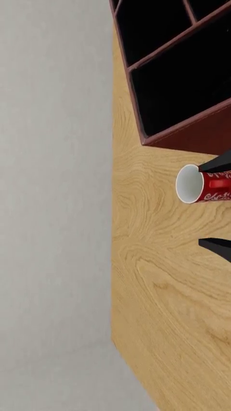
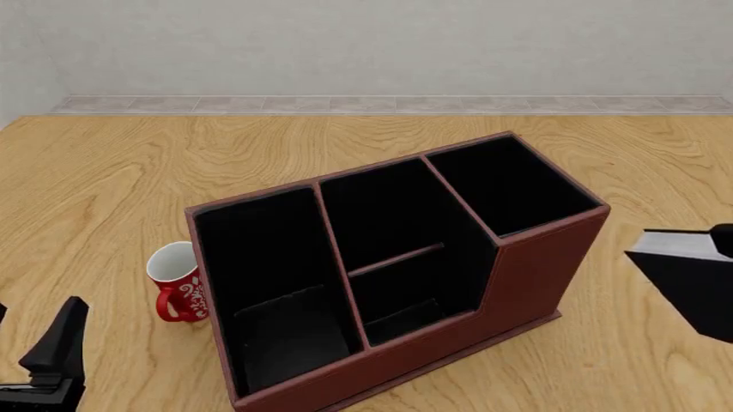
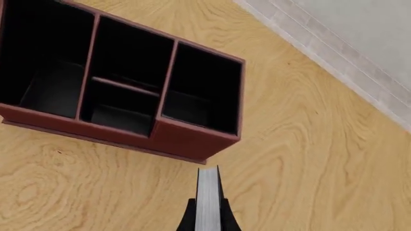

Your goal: Pick up the book and place it in the right compartment of the caddy.

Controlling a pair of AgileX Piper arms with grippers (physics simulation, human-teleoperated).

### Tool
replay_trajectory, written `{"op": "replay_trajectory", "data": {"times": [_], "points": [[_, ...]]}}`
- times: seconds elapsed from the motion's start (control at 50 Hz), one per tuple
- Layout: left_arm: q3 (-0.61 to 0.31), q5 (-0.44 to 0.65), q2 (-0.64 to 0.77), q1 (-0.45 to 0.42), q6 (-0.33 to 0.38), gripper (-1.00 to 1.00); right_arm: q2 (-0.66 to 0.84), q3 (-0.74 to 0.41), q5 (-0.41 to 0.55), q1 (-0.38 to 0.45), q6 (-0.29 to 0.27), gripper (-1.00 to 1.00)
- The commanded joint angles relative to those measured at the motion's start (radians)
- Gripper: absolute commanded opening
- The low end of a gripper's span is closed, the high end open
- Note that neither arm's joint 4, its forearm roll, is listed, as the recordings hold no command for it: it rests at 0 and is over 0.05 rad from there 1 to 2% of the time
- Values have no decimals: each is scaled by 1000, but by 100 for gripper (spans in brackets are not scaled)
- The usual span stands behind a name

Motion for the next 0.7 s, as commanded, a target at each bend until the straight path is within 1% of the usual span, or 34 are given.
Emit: {"op": "replay_trajectory", "data": {"times": [0.02, 0.14, 0.34, 0.46, 0.7], "points": [[-6, 8, 1, -10, 1, 100, -40, 19, -15, -22, -205, -100], [-1, 6, -2, -10, 2, 100, -3, -49, 0, -51, -257, -100], [-3, 4, 1, -10, 2, 100, 63, -136, 0, -63, -327, -100], [0, 4, -2, -10, 2, 100, 93, -168, 0, -58, -350, -100], [-4, 5, 1, -10, 2, 100, 180, -229, 0, -17, -387, -100]]}}
